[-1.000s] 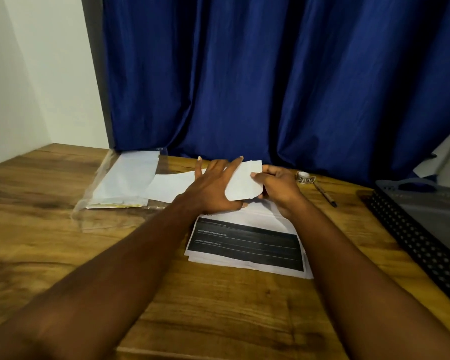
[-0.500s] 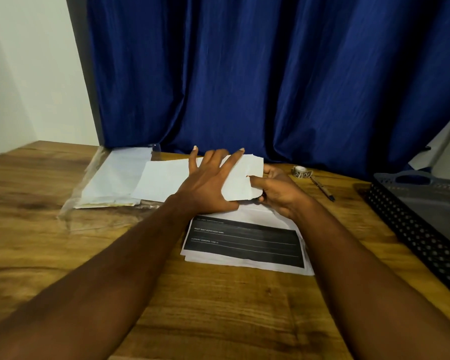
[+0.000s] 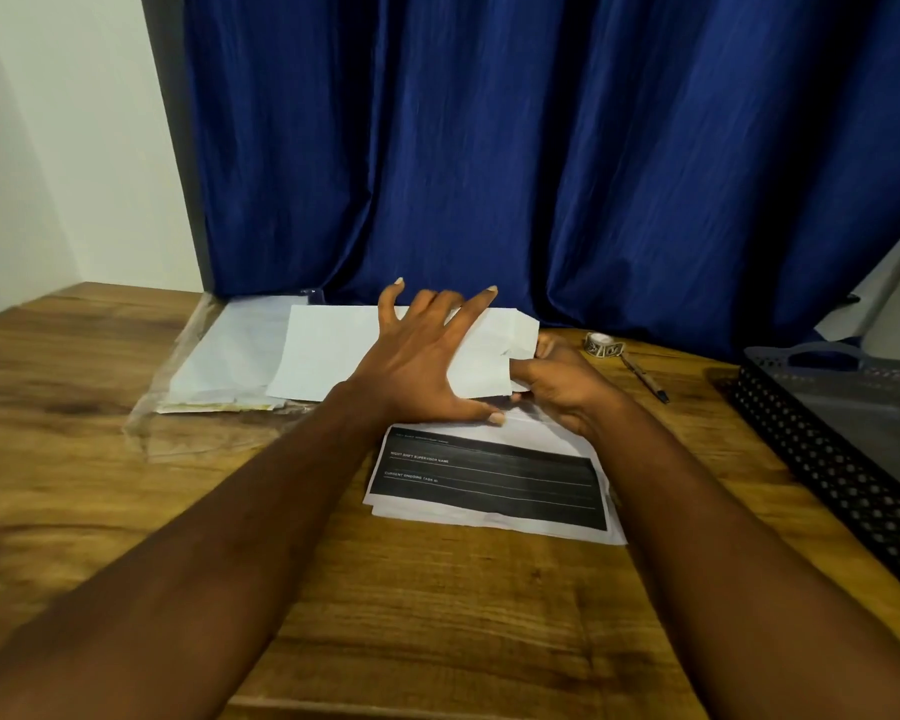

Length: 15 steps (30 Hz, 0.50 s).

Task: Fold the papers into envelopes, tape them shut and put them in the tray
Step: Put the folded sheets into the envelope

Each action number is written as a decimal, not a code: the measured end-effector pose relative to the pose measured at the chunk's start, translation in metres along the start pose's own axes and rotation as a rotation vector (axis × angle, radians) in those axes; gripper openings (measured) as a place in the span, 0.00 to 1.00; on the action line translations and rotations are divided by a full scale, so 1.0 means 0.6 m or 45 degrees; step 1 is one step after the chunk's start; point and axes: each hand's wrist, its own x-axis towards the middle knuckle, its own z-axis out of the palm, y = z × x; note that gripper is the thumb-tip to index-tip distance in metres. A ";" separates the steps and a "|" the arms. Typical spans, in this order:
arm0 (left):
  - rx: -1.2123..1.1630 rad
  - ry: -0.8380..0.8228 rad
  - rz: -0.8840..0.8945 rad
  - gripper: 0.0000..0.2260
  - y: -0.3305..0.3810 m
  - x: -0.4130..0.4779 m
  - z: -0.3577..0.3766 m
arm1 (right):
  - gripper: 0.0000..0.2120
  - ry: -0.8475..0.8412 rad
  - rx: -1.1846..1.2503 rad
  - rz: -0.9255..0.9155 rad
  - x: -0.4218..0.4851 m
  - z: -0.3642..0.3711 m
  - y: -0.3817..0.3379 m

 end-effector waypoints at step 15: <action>-0.007 0.001 0.031 0.53 0.012 0.004 -0.028 | 0.17 -0.001 0.057 0.014 -0.013 -0.004 -0.009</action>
